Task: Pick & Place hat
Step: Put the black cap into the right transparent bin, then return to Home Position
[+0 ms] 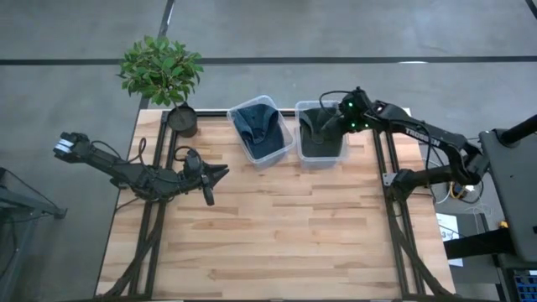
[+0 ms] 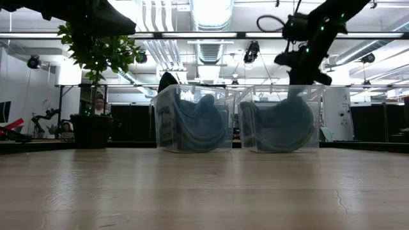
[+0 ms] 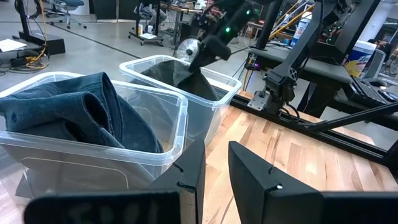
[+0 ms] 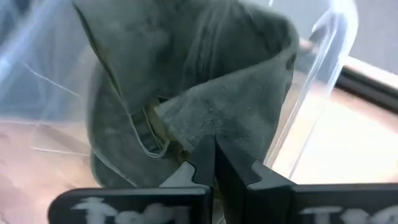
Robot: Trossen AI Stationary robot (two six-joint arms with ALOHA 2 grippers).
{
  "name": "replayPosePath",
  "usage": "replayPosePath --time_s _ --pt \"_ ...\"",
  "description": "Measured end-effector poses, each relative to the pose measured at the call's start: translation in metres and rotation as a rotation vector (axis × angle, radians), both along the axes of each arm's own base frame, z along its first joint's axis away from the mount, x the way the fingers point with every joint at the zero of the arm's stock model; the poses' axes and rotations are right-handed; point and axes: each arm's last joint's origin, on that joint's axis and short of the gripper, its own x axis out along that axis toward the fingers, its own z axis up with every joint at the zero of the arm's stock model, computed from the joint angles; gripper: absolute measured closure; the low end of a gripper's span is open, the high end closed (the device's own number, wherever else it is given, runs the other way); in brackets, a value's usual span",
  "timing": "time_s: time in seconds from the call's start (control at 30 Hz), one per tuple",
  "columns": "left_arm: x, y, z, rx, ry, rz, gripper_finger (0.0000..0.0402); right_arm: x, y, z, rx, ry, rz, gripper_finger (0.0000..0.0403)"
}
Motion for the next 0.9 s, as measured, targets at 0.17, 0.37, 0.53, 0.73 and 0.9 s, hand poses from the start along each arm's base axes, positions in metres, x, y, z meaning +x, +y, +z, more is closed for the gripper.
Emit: replayPosePath --time_s 0.17,0.37,0.53,0.73,0.9 --pt "0.0 0.0 0.0 0.0 0.002 -0.001 0.0338 -0.006 0.006 0.037 -0.087 -0.035 0.016 0.0394" --pt "0.0 0.0 -0.001 0.002 0.009 0.0 0.0338 -0.011 0.031 0.089 -0.19 -0.114 0.158 0.0394" --pt "0.0 0.0 -0.001 0.021 0.02 -0.002 0.0338 -0.016 0.066 0.124 -0.232 -0.274 0.34 0.0394" --pt "-0.002 0.001 0.0 0.05 0.028 -0.006 0.0338 -0.036 0.11 0.142 -0.284 -0.396 0.528 0.0394" --pt "-0.009 0.004 0.007 0.076 0.001 -0.009 0.0338 -0.058 0.132 0.14 -0.319 -0.454 0.568 0.0394"
